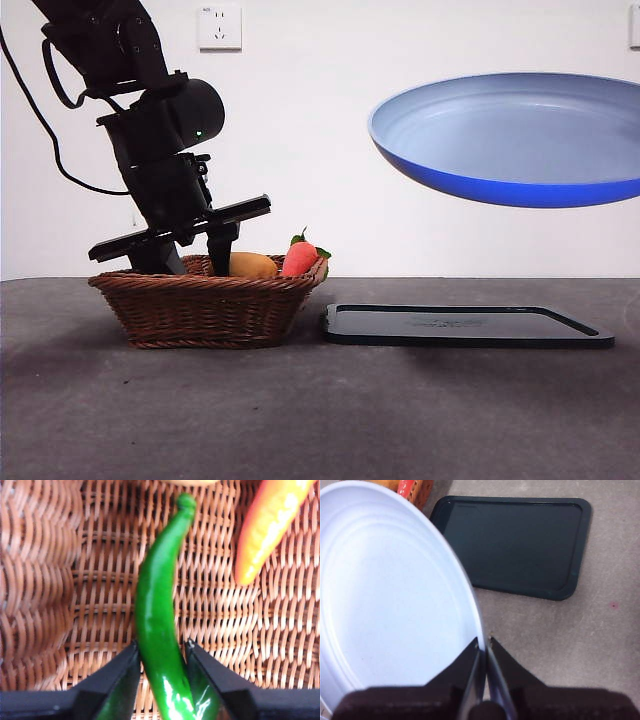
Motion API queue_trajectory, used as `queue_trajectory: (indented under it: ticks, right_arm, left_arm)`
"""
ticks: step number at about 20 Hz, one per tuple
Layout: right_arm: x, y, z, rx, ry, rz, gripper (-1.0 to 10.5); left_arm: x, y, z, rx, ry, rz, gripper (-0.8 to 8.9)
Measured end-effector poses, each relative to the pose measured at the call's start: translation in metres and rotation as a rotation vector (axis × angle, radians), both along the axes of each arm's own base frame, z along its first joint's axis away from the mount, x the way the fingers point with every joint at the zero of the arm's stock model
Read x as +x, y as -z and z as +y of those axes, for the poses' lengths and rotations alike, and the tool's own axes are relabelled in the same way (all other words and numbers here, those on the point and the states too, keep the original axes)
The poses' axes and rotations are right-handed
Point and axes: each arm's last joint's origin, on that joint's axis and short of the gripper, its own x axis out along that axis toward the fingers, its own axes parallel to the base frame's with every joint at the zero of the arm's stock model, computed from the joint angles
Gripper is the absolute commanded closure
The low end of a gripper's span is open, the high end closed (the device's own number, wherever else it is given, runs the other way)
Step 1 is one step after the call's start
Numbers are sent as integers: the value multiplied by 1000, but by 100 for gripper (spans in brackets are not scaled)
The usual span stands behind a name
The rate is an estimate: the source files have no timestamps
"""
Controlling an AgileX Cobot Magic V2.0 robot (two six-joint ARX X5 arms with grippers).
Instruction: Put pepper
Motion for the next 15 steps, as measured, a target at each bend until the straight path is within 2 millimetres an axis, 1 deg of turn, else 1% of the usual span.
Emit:
queue_trajectory:
  ticks: [5,7,9,12,15]
  right_arm:
    - [0,0,0,0,0,0,941]
    - [0,0,0,0,0,0,941]
    - [0,0,0,0,0,1,941]
    - [4,3,0,-1,0,19,941]
    - [10,8,1,-3,1,45,941]
  left_arm:
    - [0,-1,0,-5,-6,-3,716]
    - [-1,-6,0,-11,-7,-15,716]
    - [-4,-19,1,-25,-6,-49,716]
    - [-10,-45,4,-58,-3,-117,716]
    - [-18,-67,4,-150,46,-147,716]
